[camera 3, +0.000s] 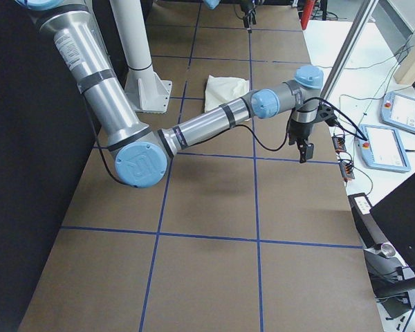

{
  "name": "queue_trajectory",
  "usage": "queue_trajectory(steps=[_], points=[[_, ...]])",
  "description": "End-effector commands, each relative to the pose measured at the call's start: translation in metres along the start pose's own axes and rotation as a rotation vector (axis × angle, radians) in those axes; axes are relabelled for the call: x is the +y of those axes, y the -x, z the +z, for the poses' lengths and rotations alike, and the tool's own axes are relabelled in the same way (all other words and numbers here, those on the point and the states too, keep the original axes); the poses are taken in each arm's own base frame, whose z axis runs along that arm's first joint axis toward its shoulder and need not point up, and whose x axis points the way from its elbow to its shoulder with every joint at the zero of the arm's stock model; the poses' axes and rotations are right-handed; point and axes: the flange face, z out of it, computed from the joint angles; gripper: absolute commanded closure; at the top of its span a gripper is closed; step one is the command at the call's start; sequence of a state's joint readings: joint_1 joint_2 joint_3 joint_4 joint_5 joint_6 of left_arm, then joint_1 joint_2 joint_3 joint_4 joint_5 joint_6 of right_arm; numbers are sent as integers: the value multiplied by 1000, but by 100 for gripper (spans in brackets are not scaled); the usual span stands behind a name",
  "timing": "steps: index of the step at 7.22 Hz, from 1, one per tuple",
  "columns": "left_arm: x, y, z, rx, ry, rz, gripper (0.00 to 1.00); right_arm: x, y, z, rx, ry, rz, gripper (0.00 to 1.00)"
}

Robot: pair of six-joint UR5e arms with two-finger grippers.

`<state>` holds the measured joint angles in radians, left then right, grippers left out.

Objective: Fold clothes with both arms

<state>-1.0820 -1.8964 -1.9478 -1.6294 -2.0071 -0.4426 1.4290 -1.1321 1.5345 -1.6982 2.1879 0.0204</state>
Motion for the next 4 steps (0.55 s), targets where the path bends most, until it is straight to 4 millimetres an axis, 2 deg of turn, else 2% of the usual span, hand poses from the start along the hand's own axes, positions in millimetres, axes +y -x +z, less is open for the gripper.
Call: queue_trajectory(steps=[1,2,3,4], points=[[36,154,-46,-25,33,-41,0,83,-91,29,-27,75,91,0],[67,200,-44,-21,74,-60,0,131,-122,54,-10,125,154,0],[96,225,-36,-45,118,-54,0,173,-148,63,-15,135,206,0],[115,281,-22,-75,165,-126,0,199,-165,66,-23,104,211,0]])
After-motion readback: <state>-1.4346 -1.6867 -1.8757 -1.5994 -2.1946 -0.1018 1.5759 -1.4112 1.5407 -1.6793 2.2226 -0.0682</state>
